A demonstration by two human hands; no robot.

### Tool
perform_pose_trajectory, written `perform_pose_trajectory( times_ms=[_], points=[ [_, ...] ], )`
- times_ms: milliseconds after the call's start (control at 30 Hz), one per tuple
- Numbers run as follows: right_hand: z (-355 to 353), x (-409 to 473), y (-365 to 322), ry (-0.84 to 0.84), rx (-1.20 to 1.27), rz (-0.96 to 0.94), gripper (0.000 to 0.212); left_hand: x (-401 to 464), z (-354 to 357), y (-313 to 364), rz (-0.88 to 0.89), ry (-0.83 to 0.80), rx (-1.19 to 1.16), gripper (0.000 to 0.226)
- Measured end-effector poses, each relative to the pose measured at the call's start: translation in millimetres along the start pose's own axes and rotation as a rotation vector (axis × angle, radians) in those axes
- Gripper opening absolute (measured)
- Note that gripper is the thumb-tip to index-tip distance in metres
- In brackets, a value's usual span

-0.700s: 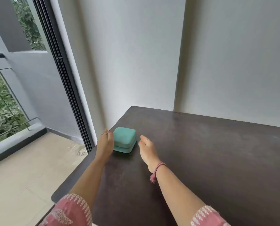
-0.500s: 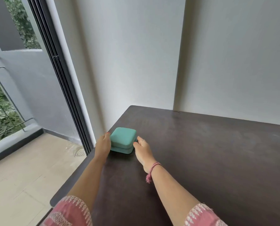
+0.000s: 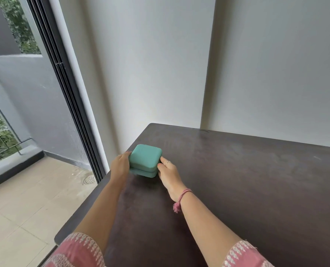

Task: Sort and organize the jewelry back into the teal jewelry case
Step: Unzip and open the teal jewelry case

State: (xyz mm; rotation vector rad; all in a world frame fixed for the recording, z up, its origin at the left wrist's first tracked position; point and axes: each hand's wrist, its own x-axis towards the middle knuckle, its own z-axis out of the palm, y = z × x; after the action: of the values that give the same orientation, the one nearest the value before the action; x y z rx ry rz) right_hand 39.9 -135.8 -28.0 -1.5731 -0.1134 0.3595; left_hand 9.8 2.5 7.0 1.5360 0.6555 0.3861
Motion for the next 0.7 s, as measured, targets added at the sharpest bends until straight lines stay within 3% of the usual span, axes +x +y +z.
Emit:
perform_pose_trajectory(
  times_ms=[300, 700],
  points=[
    [-75, -29, -16, 0.088, 0.099, -0.072, 0.047, -50, 36, 20, 0.034, -0.166, -0.138, 0.025],
    [-183, -149, -42, 0.17, 0.04, -0.153, 0.047, -161, 109, 20, 0.031, -0.4, -0.244, 0.029]
  ],
)
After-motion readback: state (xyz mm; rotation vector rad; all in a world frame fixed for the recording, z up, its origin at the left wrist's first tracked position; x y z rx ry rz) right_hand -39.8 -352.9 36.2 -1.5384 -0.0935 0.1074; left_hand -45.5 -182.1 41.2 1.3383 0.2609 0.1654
